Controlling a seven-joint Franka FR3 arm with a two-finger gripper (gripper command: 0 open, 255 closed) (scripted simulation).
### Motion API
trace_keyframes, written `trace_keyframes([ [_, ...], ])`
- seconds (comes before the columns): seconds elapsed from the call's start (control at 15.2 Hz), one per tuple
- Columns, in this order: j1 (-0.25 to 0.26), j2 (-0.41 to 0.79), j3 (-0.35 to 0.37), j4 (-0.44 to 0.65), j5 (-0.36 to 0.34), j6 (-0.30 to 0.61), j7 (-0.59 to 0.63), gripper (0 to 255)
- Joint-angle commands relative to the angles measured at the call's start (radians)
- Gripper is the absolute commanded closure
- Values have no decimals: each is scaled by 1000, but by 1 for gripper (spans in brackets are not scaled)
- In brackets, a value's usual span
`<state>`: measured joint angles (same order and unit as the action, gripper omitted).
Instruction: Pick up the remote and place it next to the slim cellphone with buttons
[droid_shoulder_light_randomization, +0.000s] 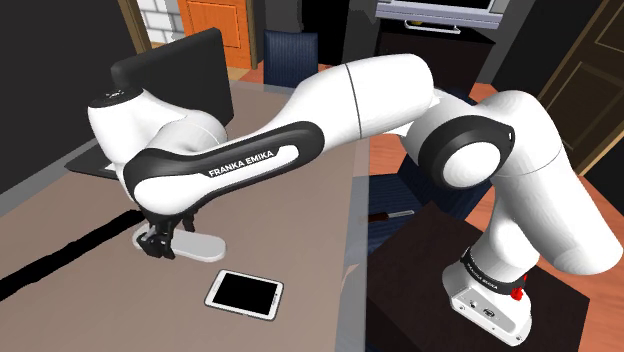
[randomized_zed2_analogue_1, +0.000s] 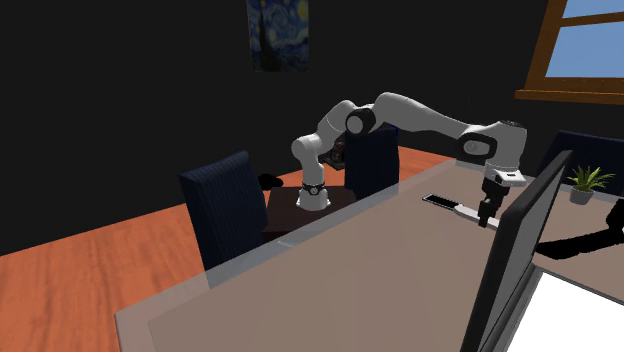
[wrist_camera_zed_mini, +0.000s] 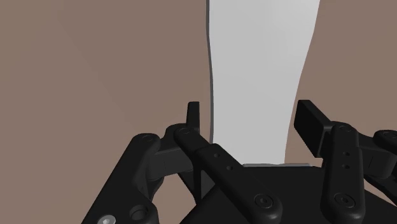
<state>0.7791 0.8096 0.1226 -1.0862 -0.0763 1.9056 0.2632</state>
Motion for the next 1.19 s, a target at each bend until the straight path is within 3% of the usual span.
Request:
trace_keyframes([
  [0.0,0,0,0,0,0,0,0,255],
  [0.07,0,0,0,1,0,0,0,0],
  [0.4,0,0,0,1,0,0,0,0],
  [0.66,3,-20,2,95,3,-113,-3,0],
  [1.12,3,-20,2,95,3,-113,-3,0],
])
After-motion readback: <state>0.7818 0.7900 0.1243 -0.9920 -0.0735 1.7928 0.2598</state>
